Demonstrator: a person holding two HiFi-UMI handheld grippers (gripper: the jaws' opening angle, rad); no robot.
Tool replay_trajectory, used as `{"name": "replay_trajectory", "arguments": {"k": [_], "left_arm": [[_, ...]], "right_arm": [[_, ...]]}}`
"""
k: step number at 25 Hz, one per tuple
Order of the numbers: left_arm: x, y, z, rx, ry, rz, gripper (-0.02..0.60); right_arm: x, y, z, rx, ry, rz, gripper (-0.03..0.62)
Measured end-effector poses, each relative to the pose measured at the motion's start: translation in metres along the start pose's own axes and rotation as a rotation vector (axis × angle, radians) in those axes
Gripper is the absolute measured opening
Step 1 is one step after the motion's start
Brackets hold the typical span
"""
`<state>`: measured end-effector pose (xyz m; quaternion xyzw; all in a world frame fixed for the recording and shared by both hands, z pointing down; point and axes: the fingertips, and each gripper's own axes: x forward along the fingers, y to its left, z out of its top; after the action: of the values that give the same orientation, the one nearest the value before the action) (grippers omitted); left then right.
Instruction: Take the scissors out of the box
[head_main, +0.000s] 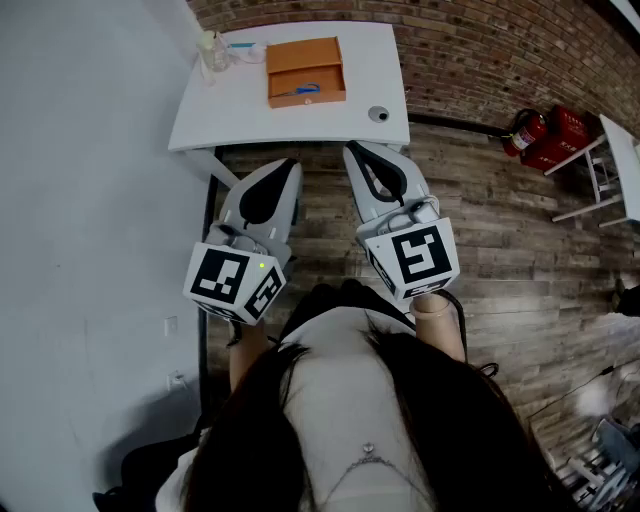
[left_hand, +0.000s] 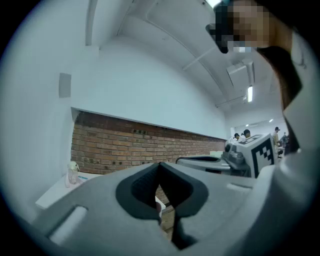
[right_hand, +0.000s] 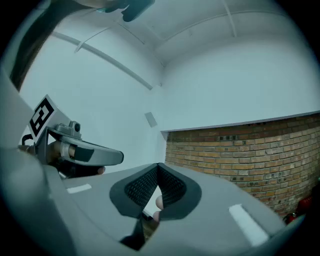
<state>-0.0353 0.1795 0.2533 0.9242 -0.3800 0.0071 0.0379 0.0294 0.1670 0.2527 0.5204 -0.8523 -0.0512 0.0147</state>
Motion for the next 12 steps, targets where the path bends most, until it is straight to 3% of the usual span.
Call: {"name": "replay_trajectory", "arguments": {"k": [12], "left_arm": [[0.014, -0.005, -0.013, 0.002, 0.017, 0.066, 0.0]], "right_arm": [[-0.001, -0.023, -0.012, 0.048, -0.013, 0.057, 0.006]]}}
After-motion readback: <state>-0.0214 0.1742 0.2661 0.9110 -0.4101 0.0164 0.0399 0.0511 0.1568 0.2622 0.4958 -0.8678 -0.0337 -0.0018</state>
